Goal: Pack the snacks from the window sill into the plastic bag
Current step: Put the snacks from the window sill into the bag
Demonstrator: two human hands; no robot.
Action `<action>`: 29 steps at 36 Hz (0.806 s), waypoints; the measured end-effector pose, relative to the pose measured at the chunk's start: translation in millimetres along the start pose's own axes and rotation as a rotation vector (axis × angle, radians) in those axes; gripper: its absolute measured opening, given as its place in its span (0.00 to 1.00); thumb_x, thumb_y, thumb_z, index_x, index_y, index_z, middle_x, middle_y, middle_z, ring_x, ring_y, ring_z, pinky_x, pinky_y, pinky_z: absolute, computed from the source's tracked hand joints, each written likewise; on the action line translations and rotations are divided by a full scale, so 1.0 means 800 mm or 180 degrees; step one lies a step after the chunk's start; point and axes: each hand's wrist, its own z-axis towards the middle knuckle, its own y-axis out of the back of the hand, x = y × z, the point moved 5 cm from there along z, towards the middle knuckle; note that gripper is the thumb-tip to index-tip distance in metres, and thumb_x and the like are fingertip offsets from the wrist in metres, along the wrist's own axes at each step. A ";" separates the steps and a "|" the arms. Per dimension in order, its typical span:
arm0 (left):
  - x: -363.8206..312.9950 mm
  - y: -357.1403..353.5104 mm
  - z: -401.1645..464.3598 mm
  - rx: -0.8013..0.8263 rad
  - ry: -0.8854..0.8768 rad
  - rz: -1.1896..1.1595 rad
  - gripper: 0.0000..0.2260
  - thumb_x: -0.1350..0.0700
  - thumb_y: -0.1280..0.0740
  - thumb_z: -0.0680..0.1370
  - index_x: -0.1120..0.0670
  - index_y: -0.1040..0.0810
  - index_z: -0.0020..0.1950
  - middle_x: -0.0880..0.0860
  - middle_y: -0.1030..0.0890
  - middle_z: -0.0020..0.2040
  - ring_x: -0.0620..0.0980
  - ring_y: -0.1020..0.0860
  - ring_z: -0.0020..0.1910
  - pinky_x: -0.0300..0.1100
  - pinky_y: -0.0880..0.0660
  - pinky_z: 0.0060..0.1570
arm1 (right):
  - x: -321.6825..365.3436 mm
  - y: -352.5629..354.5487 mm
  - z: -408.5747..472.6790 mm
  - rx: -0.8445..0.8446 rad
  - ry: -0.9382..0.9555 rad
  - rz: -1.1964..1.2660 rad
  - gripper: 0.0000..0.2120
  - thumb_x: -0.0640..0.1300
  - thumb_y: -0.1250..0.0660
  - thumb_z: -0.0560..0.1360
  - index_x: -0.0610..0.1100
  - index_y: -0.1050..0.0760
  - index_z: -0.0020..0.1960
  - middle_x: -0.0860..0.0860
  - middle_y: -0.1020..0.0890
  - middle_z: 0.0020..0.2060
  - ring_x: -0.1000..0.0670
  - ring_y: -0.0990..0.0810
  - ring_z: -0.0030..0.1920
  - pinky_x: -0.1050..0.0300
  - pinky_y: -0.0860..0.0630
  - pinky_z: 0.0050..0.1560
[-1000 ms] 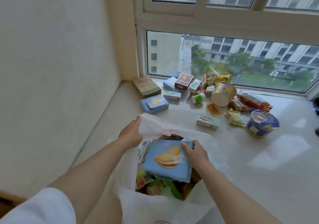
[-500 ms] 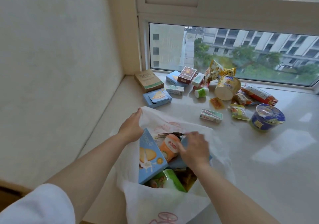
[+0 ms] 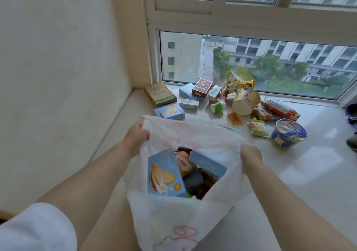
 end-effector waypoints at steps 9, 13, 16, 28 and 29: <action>0.011 0.030 0.011 -0.0642 0.0095 0.1941 0.30 0.64 0.37 0.73 0.52 0.36 0.75 0.59 0.28 0.68 0.58 0.27 0.64 0.45 0.30 0.61 | 0.004 0.017 -0.004 -0.0357 0.0513 -0.0669 0.15 0.43 0.40 0.79 0.38 0.27 0.62 0.40 0.24 0.60 0.39 0.26 0.60 0.55 0.32 0.51; 0.017 0.008 -0.009 -0.0551 -0.0109 0.2608 0.29 0.63 0.36 0.73 0.53 0.36 0.74 0.57 0.41 0.74 0.58 0.34 0.69 0.46 0.36 0.67 | 0.000 0.003 -0.018 -0.0586 0.1585 -0.1825 0.21 0.42 0.34 0.74 0.41 0.31 0.65 0.40 0.29 0.62 0.39 0.30 0.61 0.47 0.31 0.59; 0.008 -0.009 -0.028 -0.0869 -0.0925 0.3518 0.27 0.60 0.30 0.70 0.52 0.29 0.69 0.56 0.40 0.73 0.59 0.39 0.69 0.52 0.36 0.66 | -0.005 -0.015 -0.038 -0.0775 0.3096 -0.2628 0.28 0.44 0.25 0.63 0.45 0.29 0.61 0.43 0.26 0.56 0.40 0.29 0.56 0.45 0.29 0.53; 0.013 -0.137 -0.035 0.0508 -0.1605 0.4789 0.26 0.50 0.42 0.79 0.45 0.45 0.76 0.47 0.50 0.78 0.52 0.54 0.77 0.62 0.60 0.72 | -0.050 -0.013 0.000 0.0193 0.2230 -0.3807 0.36 0.47 0.41 0.77 0.48 0.58 0.78 0.51 0.55 0.78 0.49 0.56 0.77 0.47 0.55 0.76; 0.017 -0.143 -0.029 0.0606 -0.1504 0.4947 0.27 0.50 0.43 0.80 0.45 0.48 0.77 0.47 0.52 0.78 0.52 0.56 0.77 0.62 0.61 0.71 | -0.051 -0.014 0.004 0.0337 0.2117 -0.3890 0.35 0.47 0.42 0.78 0.47 0.59 0.78 0.50 0.56 0.78 0.50 0.57 0.77 0.47 0.57 0.76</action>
